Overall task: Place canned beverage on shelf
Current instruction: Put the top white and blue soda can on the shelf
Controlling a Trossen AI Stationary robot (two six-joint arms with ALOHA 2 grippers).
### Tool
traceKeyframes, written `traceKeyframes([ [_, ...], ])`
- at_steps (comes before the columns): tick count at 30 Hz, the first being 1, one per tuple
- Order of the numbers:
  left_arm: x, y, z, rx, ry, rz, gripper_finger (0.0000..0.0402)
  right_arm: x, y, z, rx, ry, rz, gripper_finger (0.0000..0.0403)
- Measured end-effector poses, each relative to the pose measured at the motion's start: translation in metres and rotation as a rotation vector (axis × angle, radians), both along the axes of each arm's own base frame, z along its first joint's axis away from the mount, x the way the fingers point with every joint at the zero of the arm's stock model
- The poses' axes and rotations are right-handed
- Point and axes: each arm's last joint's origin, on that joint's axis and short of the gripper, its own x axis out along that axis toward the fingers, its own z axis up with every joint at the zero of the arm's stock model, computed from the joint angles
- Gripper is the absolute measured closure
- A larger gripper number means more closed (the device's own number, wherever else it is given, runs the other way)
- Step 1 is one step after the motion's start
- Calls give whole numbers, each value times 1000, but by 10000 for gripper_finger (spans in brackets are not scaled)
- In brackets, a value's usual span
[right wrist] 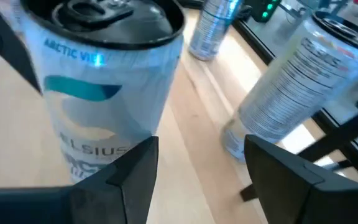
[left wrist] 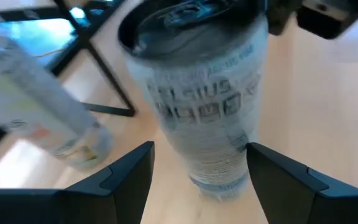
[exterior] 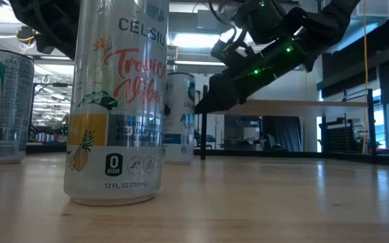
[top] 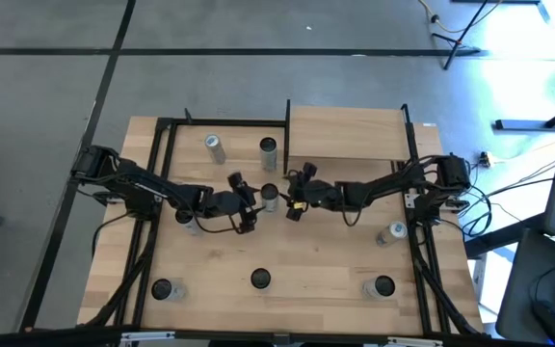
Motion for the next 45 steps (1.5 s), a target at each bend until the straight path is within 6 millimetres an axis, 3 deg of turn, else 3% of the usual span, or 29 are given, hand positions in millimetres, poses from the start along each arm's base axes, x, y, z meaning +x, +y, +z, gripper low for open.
traceKeyframes([
  [11,-2,-4,3,-8,3,-37,154,-1,0,2,-29,19,20,172],
  [19,-16,-13,23,-29,-21,-63,154,-17,-1,33,-70,36,45,172],
  [28,-19,-13,16,-36,36,-37,154,-20,4,51,3,-45,221,168],
  [40,-19,-12,17,-8,33,-34,154,-10,9,49,82,-151,344,78],
  [45,-19,-12,17,-8,31,-34,154,-1,3,37,87,-183,292,47],
])
